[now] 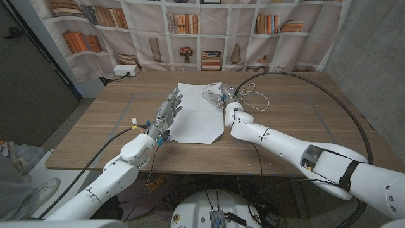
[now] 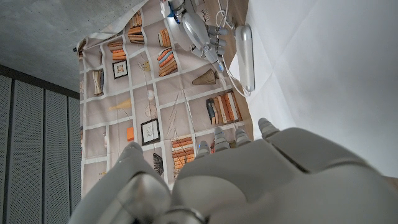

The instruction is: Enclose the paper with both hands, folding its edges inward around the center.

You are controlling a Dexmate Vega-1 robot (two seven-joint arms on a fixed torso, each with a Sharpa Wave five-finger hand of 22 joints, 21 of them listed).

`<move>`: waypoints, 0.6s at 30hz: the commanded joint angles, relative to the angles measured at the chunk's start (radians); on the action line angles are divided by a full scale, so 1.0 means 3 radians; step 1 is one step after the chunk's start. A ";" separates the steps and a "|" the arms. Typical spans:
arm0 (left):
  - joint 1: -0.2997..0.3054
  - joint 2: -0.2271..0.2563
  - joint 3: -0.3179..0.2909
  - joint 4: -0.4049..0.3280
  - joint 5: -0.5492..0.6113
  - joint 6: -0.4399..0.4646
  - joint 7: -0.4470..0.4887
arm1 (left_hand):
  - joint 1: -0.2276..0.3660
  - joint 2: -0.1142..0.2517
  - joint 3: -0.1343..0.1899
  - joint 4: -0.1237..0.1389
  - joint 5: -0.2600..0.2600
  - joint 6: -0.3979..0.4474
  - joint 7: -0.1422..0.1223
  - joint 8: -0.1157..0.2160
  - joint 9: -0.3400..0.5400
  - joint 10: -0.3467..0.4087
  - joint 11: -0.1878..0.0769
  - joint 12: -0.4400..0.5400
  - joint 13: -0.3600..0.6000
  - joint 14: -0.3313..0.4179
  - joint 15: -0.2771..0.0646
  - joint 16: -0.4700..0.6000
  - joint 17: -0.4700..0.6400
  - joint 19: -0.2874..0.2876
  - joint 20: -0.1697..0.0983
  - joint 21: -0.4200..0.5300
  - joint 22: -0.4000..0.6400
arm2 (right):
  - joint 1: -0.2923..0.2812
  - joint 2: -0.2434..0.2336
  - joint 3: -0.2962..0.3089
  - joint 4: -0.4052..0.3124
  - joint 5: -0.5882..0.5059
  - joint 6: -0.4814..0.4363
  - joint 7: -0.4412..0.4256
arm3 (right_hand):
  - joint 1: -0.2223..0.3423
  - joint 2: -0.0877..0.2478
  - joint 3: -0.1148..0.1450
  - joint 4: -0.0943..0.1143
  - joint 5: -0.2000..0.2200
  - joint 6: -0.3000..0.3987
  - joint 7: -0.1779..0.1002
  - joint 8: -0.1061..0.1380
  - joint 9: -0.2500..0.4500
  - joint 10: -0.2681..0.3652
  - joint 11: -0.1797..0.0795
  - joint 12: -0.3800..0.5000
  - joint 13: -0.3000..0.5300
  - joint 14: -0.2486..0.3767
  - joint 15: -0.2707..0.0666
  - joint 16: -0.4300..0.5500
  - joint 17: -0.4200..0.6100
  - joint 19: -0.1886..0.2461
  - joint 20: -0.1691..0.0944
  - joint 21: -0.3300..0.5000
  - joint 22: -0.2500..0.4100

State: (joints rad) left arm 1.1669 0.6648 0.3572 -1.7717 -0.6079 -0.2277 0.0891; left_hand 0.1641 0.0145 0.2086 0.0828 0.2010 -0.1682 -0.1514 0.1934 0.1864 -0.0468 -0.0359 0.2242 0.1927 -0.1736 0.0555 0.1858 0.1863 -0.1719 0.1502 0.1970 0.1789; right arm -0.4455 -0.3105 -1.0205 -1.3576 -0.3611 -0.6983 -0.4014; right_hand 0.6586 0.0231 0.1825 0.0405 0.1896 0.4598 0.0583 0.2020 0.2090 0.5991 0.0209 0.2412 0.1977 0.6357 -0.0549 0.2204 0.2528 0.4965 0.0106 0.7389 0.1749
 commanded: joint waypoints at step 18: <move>0.0096 0.0329 -0.0157 -0.0190 -0.0006 0.0214 -0.0014 | -0.0002 -0.0003 -0.0038 0.0002 0.0018 0.0301 0.0086 0.0114 0.0009 0.0045 0.0018 -0.0005 0.0011 -0.0253 -0.0025 0.0026 0.0008 -0.0040 -0.0036 0.0024 0.0015 | -0.0452 -0.0453 0.0484 -0.0768 0.0051 0.0108 -0.0149 | 0.0098 0.0077 0.0083 -0.0083 -0.0012 0.0260 -0.0075 0.0078 -0.0016 0.0359 -0.0125 0.0141 0.0041 0.0331 -0.0256 0.0102 -0.0049 0.0193 -0.0131 -0.0029 0.0016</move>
State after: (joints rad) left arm 1.1526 0.7098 0.3488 -1.7811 -0.5994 -0.1944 0.0679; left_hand 0.1617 0.0120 0.2013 0.0842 0.2010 -0.1049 -0.1327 0.2168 0.1864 -0.0398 -0.0358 0.2242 0.1927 -0.1736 0.0555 0.1858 0.1864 -0.1719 0.1502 0.1970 0.1789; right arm -0.5373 -0.3990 -0.9316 -1.5162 -0.3665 -0.6907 -0.4481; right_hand 0.6785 0.0429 0.2047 0.0206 0.1896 0.5280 0.0369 0.2187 0.2044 0.6940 -0.0168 0.2742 0.2074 0.7256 -0.0730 0.2418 0.2367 0.5480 -0.0270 0.7309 0.1747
